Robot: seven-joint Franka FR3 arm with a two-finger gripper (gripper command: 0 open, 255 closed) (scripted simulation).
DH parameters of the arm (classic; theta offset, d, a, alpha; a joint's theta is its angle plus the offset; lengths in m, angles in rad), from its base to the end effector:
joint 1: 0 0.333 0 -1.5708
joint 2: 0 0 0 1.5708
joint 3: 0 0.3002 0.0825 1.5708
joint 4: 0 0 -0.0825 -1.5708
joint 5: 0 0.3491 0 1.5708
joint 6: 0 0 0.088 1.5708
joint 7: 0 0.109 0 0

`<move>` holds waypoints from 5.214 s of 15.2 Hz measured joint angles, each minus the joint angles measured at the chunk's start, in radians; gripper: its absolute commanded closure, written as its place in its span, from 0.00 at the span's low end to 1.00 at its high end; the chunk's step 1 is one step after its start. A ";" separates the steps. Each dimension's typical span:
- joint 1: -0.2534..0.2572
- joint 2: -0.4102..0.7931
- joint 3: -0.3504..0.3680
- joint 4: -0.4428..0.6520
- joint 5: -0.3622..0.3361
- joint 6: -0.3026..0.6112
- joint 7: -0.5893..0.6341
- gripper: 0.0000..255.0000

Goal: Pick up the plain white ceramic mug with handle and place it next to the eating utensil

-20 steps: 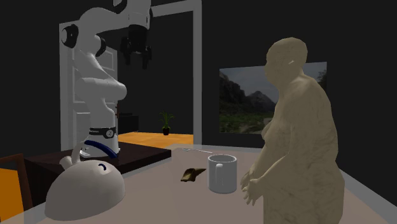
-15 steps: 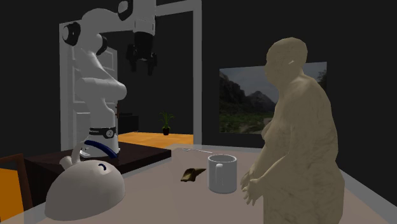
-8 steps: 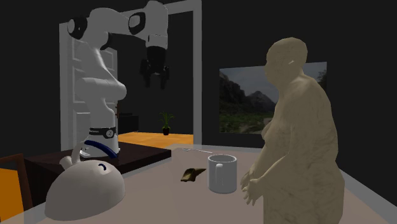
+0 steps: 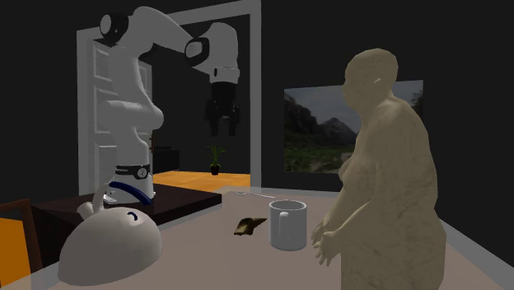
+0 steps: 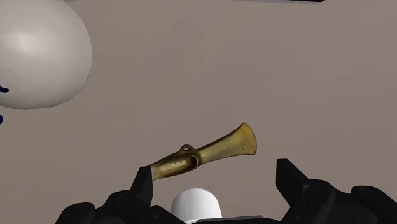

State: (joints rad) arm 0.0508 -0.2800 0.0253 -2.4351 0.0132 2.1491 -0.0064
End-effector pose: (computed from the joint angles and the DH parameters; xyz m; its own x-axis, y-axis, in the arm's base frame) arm 0.4191 0.0327 0.4110 0.9972 0.0742 -0.0060 0.0742 -0.9972 -0.0041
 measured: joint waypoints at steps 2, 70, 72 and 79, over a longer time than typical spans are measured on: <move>0.000 0.076 0.004 0.015 -0.004 0.072 0.006 0.00; 0.047 0.689 0.017 0.574 -0.075 0.233 0.106 1.00; 0.047 0.675 0.018 0.581 -0.074 0.211 0.105 1.00; 0.046 0.626 0.020 0.608 -0.069 0.136 0.101 1.00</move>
State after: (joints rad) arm 0.0967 0.3463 0.0454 -1.8268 -0.0554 2.2847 0.0947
